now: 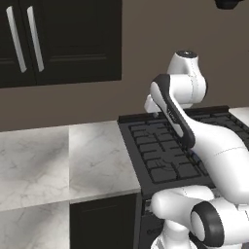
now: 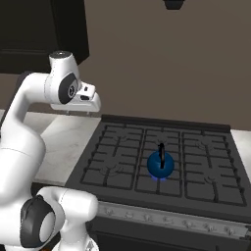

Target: Lower the heat of the kettle.

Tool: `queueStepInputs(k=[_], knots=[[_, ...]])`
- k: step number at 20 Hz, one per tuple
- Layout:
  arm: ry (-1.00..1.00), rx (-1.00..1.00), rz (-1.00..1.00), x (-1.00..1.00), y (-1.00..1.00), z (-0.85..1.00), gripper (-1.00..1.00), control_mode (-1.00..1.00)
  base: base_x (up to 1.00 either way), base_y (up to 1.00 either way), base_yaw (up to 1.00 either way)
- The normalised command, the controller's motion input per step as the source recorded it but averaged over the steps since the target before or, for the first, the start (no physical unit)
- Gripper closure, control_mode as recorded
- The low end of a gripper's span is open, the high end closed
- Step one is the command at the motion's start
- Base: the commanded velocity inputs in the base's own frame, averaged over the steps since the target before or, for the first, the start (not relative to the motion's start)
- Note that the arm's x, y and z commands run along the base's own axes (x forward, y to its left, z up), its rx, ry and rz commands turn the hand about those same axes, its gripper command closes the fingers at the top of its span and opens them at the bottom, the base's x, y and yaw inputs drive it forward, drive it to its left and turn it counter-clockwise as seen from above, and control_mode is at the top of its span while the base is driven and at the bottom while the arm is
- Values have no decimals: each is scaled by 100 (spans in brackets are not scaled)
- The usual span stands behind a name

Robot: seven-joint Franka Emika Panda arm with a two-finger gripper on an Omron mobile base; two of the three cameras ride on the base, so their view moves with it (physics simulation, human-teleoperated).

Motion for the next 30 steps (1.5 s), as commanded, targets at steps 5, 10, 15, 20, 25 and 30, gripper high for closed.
queueStepInputs(k=[5,10,15,20,25,30], knots=[[0,0,0,0,0,0,-100,100,-7,0,0],[-2,1,-3,-15,-8,-2,-100,-100,-34,-9,-4],[-16,16,-31,-96,-75,-8,-100,-100,0,0,0],[-7,18,-38,-67,-59,-10,-100,-100,0,0,0],[-6,17,-24,-38,-49,-1,-100,-100,0,0,0],[0,23,-19,-55,-99,-20,-100,-100,0,0,0]])
